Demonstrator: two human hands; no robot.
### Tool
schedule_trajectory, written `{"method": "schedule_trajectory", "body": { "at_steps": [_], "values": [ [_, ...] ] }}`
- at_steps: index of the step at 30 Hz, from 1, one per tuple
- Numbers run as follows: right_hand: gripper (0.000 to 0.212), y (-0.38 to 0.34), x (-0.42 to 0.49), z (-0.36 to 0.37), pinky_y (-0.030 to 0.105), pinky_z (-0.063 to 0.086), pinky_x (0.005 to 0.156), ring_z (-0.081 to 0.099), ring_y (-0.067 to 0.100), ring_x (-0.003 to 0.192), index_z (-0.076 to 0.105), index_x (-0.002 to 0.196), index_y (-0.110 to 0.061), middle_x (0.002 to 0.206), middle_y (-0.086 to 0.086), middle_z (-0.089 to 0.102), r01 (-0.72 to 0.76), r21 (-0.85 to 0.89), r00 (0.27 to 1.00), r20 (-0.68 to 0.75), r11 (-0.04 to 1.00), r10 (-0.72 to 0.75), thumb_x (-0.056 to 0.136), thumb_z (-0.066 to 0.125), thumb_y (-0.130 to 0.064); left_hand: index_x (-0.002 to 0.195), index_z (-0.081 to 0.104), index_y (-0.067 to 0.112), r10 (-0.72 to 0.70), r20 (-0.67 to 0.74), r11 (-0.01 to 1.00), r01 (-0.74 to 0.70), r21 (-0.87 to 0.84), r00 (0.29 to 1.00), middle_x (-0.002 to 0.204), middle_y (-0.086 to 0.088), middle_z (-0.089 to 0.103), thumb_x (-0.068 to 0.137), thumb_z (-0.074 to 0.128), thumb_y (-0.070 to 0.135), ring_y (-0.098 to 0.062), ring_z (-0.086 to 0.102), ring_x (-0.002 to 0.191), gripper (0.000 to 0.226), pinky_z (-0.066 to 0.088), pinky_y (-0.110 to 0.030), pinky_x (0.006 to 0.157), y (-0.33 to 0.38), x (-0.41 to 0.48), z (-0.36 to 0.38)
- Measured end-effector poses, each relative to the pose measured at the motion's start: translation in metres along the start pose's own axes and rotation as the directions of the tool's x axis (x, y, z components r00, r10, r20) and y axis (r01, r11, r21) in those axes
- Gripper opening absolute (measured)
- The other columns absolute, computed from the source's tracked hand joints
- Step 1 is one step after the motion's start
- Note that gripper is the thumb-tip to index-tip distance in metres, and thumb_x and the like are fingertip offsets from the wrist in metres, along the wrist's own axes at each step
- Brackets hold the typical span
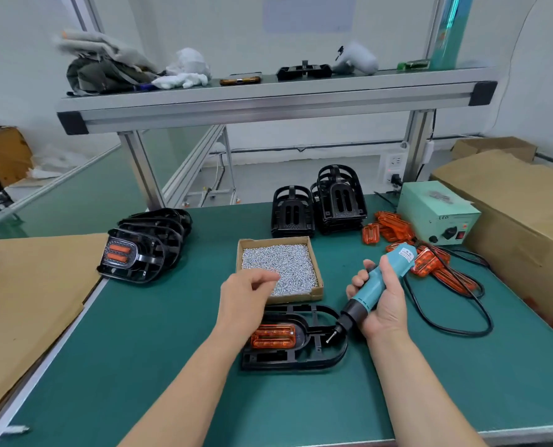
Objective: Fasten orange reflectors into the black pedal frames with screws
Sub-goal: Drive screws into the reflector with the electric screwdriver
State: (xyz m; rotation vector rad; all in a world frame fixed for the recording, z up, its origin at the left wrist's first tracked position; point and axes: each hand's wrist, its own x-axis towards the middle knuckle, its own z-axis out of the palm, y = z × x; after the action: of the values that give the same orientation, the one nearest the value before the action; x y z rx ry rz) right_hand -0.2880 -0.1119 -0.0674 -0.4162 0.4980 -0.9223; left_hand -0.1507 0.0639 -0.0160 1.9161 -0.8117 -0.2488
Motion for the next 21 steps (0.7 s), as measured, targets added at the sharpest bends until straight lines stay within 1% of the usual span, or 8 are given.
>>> {"method": "schedule_trajectory", "body": {
  "at_steps": [2,4,7,11,14,15,19,21],
  "values": [
    [0.028,-0.001,-0.002,0.000,0.019,0.042,0.050,0.052,0.008,0.053,0.062,0.091,-0.016,0.065,-0.005,0.052,0.019,0.000,1.000,-0.011,1.000,-0.019,0.091,0.066,-0.043,0.088,0.075,0.037,-0.036,0.042,0.997,0.039,-0.067,0.998,0.091,0.022,0.071,0.091,0.066,0.012,0.009,0.063,0.089,0.027,0.044,-0.006,0.077,-0.001,-0.019,-0.002],
    [0.026,-0.004,-0.005,0.001,0.018,0.040,0.048,0.050,0.007,0.051,0.061,0.088,-0.017,0.065,-0.005,0.051,0.043,0.013,0.999,-0.025,0.999,-0.043,0.093,0.065,-0.042,0.092,0.074,0.037,-0.062,0.052,0.991,0.068,-0.116,0.997,0.090,0.015,0.072,0.091,0.065,0.010,0.002,0.064,0.086,0.028,0.047,-0.013,0.078,-0.004,-0.037,-0.003],
    [0.026,-0.004,-0.014,0.010,0.018,0.039,0.046,0.050,0.007,0.050,0.059,0.086,-0.017,0.066,-0.005,0.050,0.052,0.048,0.998,-0.042,0.997,-0.050,0.094,0.064,-0.041,0.084,0.071,0.033,-0.079,0.047,0.985,0.085,-0.148,0.996,0.085,0.010,0.071,0.092,0.064,0.010,-0.006,0.063,0.082,0.025,0.047,-0.015,0.074,-0.008,-0.055,-0.004],
    [0.025,0.001,-0.028,0.030,0.018,0.039,0.045,0.050,0.007,0.050,0.058,0.084,-0.017,0.065,-0.006,0.051,0.056,0.062,0.997,-0.051,0.997,-0.052,0.095,0.063,-0.039,0.081,0.071,0.027,-0.085,0.067,0.985,0.094,-0.143,0.994,0.081,0.014,0.071,0.093,0.064,0.010,-0.003,0.063,0.078,0.021,0.044,-0.012,0.071,-0.011,-0.067,-0.004],
    [0.025,0.003,-0.039,0.047,0.019,0.038,0.046,0.050,0.007,0.050,0.057,0.083,-0.018,0.063,-0.006,0.051,0.072,0.043,0.996,-0.050,0.996,-0.069,0.096,0.063,-0.038,0.080,0.074,0.025,-0.107,0.126,0.970,0.131,-0.203,0.986,0.080,0.007,0.074,0.090,0.066,0.007,-0.017,0.068,0.082,0.022,0.051,-0.024,0.078,-0.006,-0.071,0.001],
    [0.025,0.004,-0.042,0.052,0.019,0.038,0.047,0.050,0.007,0.050,0.057,0.082,-0.018,0.062,-0.006,0.051,0.081,0.031,0.995,-0.052,0.996,-0.079,0.096,0.063,-0.038,0.079,0.075,0.024,-0.111,0.146,0.960,0.144,-0.240,0.983,0.080,0.004,0.075,0.089,0.066,0.006,-0.019,0.068,0.082,0.023,0.052,-0.025,0.077,-0.004,-0.072,0.002],
    [0.023,0.006,-0.050,0.067,0.020,0.038,0.052,0.049,0.008,0.050,0.057,0.082,-0.019,0.061,-0.006,0.050,0.118,-0.020,0.991,-0.066,0.993,-0.120,0.096,0.064,-0.036,0.081,0.076,0.019,-0.142,0.172,0.905,0.198,-0.377,0.975,0.082,-0.005,0.075,0.088,0.067,0.003,-0.013,0.066,0.075,0.019,0.050,-0.016,0.069,0.003,-0.075,0.005],
    [0.022,0.007,-0.053,0.071,0.020,0.040,0.054,0.049,0.008,0.051,0.057,0.083,-0.019,0.062,-0.006,0.050,0.143,-0.035,0.986,-0.081,0.989,-0.145,0.096,0.065,-0.034,0.084,0.075,0.013,-0.164,0.187,0.867,0.232,-0.441,0.969,0.084,-0.011,0.075,0.087,0.069,0.001,-0.018,0.066,0.077,0.014,0.052,-0.021,0.072,0.003,-0.075,0.004]
  ]
}}
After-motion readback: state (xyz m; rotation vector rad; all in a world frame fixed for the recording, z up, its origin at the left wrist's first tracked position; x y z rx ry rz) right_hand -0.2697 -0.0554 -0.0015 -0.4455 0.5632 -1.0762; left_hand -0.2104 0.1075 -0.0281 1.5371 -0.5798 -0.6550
